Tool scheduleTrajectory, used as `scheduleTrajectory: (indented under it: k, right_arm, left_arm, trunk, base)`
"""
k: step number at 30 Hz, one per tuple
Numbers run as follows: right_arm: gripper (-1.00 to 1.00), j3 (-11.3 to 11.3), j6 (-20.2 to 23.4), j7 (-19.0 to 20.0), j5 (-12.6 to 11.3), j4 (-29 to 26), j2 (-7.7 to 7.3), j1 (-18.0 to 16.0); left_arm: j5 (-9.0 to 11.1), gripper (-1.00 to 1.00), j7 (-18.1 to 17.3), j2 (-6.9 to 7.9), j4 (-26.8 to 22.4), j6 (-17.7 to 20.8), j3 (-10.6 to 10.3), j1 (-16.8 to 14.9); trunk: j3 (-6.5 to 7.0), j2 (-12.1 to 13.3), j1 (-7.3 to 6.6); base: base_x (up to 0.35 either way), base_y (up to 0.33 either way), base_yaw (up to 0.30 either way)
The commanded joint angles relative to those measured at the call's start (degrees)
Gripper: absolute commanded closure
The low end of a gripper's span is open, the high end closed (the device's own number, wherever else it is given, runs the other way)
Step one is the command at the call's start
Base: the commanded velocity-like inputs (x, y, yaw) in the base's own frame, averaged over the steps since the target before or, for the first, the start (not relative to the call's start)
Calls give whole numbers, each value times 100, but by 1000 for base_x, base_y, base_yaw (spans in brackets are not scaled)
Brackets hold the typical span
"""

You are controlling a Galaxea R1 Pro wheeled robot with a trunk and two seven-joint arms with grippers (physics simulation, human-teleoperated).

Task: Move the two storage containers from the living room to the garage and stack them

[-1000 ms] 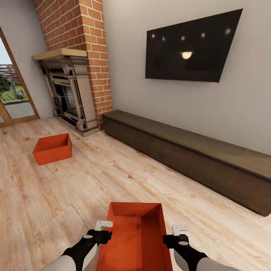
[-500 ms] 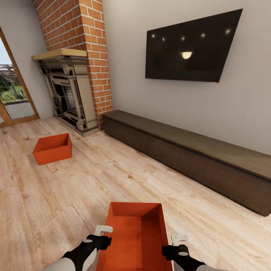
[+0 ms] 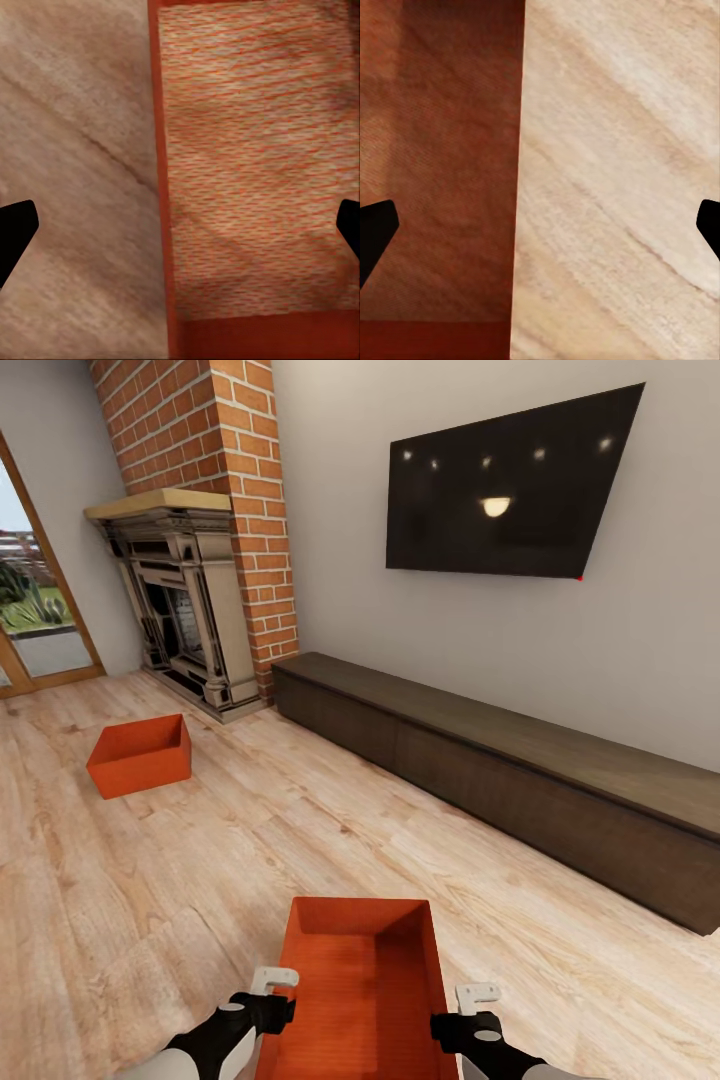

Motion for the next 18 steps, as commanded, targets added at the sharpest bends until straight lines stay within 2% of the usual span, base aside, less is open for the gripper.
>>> scheduleTrajectory:
  k: [1, 18]
  right_arm:
    - [-100, 48, -16, -14, -54, 4, 2, -2]
    - [-100, 48, -132, -14, -54, 25, 16, 130]
  left_arm:
    - [-59, -100, 16, -2, -6, 31, 17, 0]
    - [-50, -100, 16, 1, 129, 25, 18, 0]
  trunk:
    - [-5, -2, -1]
    - [-5, -2, -1]
  base:
    - [0, 0, 0]
    - [0, 0, 0]
